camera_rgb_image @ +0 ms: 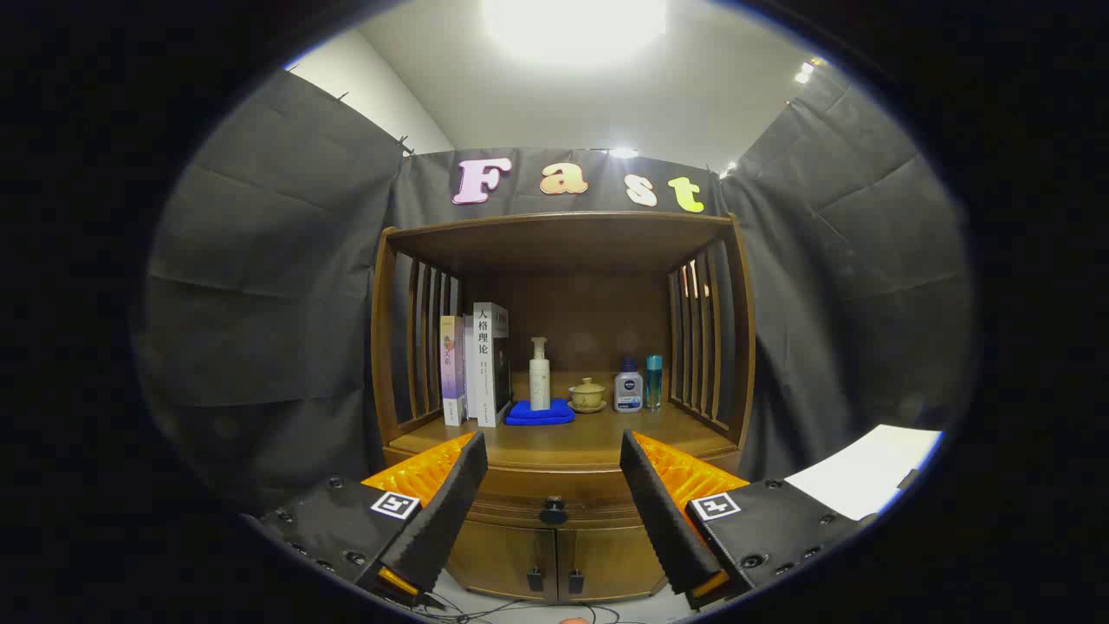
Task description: Pull open the drawer, take out the items inside it, and place them on the countertop above the cabinet.
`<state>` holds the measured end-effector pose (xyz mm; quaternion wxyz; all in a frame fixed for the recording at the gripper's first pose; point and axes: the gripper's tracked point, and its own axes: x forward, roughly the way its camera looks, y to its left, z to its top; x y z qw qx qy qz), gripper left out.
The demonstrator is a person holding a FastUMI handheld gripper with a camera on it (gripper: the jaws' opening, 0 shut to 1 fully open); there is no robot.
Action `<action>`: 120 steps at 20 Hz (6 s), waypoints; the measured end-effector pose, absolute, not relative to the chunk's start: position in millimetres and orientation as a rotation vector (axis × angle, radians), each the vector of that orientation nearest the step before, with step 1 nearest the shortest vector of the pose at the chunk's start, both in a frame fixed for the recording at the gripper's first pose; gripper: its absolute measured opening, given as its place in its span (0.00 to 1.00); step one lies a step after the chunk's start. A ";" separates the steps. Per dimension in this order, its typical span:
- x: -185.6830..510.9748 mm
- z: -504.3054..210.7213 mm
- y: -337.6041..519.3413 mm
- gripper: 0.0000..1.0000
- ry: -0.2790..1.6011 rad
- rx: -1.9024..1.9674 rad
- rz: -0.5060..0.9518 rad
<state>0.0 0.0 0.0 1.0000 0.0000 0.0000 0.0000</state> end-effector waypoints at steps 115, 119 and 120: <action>0.0 -226.5 5.5 0.36 0.396 -0.066 0.107; 0.2 -226.7 5.8 0.39 0.391 -0.065 0.107; -0.6 -226.5 6.6 0.40 0.390 -0.068 0.114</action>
